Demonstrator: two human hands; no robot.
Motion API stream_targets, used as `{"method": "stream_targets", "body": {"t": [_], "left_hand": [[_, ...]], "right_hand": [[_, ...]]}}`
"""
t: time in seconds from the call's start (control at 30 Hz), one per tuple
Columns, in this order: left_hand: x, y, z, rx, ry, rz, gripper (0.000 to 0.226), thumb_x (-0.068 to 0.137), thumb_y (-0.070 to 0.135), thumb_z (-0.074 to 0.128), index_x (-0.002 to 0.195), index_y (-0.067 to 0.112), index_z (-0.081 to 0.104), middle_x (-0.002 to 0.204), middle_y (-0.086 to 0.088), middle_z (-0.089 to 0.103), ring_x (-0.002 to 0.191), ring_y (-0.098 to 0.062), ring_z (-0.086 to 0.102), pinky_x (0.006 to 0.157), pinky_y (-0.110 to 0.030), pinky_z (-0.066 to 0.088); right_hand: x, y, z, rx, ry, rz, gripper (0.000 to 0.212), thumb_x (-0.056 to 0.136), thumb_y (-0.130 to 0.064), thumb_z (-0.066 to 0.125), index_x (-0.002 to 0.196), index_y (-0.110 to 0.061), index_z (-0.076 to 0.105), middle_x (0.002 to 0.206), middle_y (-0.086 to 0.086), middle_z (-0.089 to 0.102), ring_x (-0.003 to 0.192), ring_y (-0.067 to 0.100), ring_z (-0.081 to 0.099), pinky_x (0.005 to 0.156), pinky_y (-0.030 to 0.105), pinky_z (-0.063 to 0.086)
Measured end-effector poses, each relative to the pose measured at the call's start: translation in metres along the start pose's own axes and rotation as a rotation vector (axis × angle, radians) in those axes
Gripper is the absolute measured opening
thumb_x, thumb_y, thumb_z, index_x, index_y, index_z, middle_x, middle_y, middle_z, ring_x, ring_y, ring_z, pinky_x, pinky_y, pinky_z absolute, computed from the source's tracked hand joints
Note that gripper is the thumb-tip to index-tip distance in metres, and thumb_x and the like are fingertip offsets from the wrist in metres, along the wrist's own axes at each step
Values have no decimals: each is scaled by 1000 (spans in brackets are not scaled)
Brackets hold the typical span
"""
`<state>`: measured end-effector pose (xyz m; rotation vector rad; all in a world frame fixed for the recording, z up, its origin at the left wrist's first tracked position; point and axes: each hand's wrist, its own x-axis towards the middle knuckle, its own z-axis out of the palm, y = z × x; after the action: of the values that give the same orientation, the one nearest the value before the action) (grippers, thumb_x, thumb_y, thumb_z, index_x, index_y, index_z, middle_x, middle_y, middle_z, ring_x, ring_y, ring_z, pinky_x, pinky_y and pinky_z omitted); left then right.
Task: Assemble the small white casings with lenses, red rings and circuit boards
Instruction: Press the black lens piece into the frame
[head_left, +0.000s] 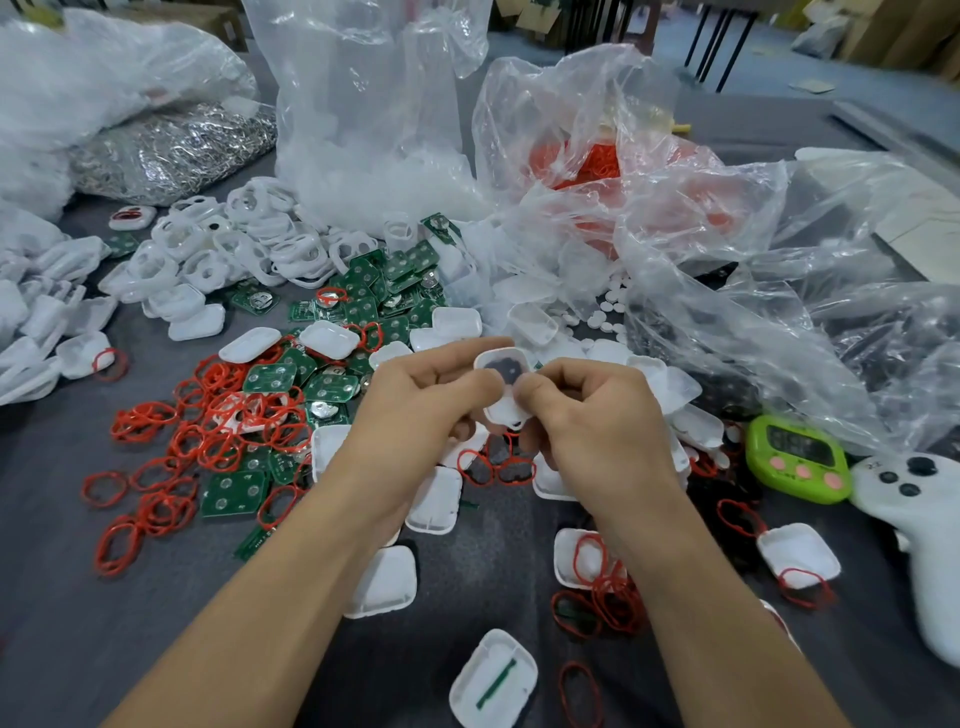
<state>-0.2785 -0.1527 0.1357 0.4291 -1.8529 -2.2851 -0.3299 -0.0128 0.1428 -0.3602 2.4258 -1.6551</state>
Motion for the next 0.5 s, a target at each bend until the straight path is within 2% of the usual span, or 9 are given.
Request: {"method": "stream_targets", "body": {"t": [0.07,0.17,0.23,0.33,0.4,0.5], "left_hand": [[2,2,-5,-159,-160,-93,34,79,12,57,102,17,82,82,-3,71,65,-11,60,57,-17,48],[6,3,-12,-282,-346,-149,35,82,19,60,110,20,80,108,-5,74,84,-12,69,70,-22,52],[8,2,-15,-312,-386,-152,36,83,24,66,116,20,78,114,-4,73,88,-12,69,71,-20,53],[9,0,-17,-340,-392,-161,40,88,23,65,126,15,73,114,-4,71,93,-16,66,78,-25,51],[9,-1,-18,-350,-387,-175,44,88,23,66,131,13,69,114,-3,70,95,-15,65,78,-26,50],[9,1,-18,-376,-377,-196,50,86,26,67,133,12,67,117,-2,71,95,-11,66,78,-24,52]], "right_hand": [[1,-2,-1,118,-17,41,31,92,-23,68,62,-21,71,51,4,65,39,8,46,44,18,38],[1,-7,-2,300,-63,98,38,93,-15,66,56,-21,70,51,8,62,39,11,46,42,18,37],[-1,-9,-3,367,-87,102,40,94,-12,65,55,-21,70,52,9,61,38,11,47,40,18,37],[-2,-10,-4,376,-101,90,40,95,-14,65,56,-21,71,51,10,62,37,12,46,40,17,37],[-2,-10,-5,362,-103,71,37,96,-25,69,59,-19,73,52,11,63,37,14,47,40,17,38],[0,-9,-13,296,-73,33,50,88,-60,66,66,-17,75,56,11,68,39,18,51,43,20,41]]}}
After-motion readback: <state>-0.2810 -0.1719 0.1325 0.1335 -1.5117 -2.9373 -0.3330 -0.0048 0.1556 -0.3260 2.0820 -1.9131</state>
